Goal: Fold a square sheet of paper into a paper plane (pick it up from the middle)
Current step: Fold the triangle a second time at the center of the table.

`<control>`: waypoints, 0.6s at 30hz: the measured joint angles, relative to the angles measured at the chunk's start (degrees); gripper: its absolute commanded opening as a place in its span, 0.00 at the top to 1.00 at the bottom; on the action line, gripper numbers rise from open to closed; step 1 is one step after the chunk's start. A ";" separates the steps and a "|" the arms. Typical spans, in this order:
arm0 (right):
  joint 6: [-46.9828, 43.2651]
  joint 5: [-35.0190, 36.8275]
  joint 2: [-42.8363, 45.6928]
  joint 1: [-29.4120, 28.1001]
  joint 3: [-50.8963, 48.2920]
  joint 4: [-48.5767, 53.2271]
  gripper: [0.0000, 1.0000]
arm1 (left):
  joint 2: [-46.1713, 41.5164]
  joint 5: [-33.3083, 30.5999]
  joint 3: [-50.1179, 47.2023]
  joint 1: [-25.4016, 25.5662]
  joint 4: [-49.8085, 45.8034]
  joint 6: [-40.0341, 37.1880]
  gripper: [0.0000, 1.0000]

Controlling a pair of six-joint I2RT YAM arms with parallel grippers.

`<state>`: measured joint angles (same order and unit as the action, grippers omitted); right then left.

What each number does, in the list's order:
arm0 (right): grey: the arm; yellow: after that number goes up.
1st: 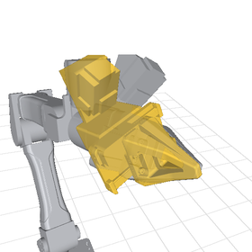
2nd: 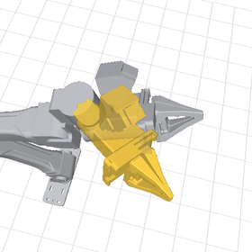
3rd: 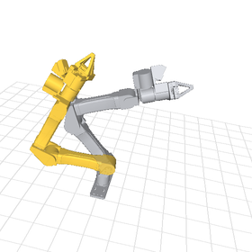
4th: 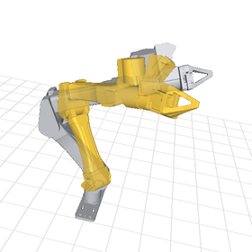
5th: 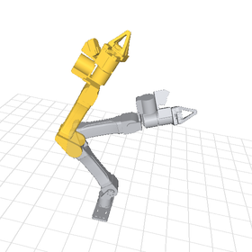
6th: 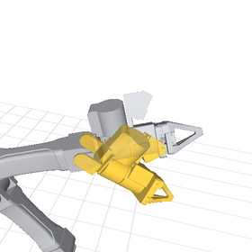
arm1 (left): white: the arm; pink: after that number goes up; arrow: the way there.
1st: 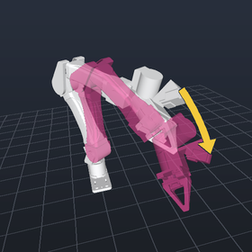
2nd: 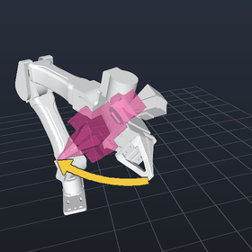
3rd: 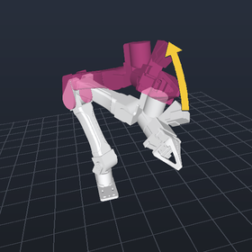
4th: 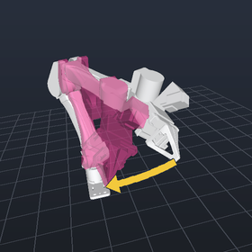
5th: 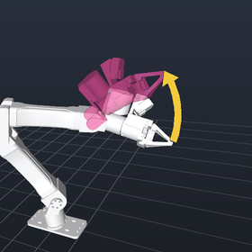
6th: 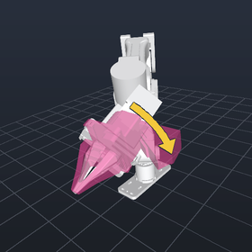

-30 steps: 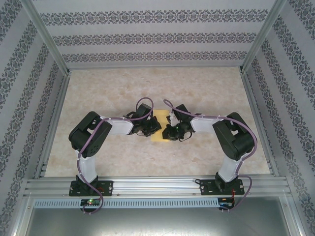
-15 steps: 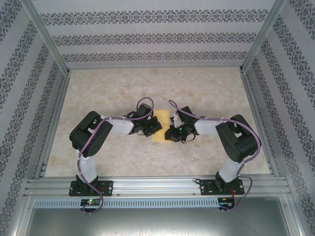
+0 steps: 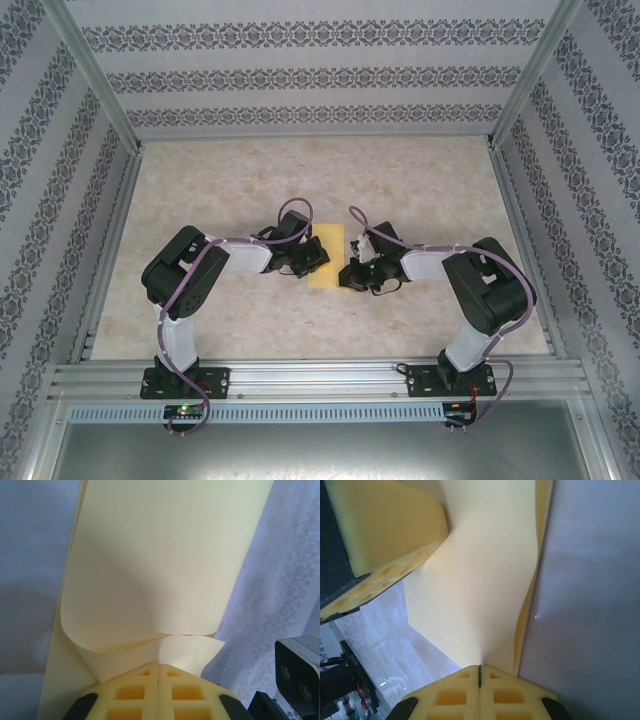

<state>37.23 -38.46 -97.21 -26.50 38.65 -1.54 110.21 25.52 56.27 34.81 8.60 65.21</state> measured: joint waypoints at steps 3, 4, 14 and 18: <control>0.37 -0.46 0.42 0.15 -1.44 -2.60 0.95 | 0.00 0.00 0.00 0.00 0.00 0.00 1.00; 0.42 -0.26 0.76 0.13 -1.75 -2.86 0.95 | 0.00 0.00 0.00 0.00 0.00 0.00 1.00; -0.28 5.09 6.69 0.11 -2.34 6.01 0.96 | 0.02 0.02 0.02 0.00 0.00 -0.02 1.00; -0.26 5.55 9.75 0.11 -0.04 8.24 0.94 | 0.02 0.02 0.02 0.00 0.00 -0.04 1.00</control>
<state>36.97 -32.91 -87.46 -26.39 38.61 6.70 110.24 25.54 56.29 34.81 8.60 65.17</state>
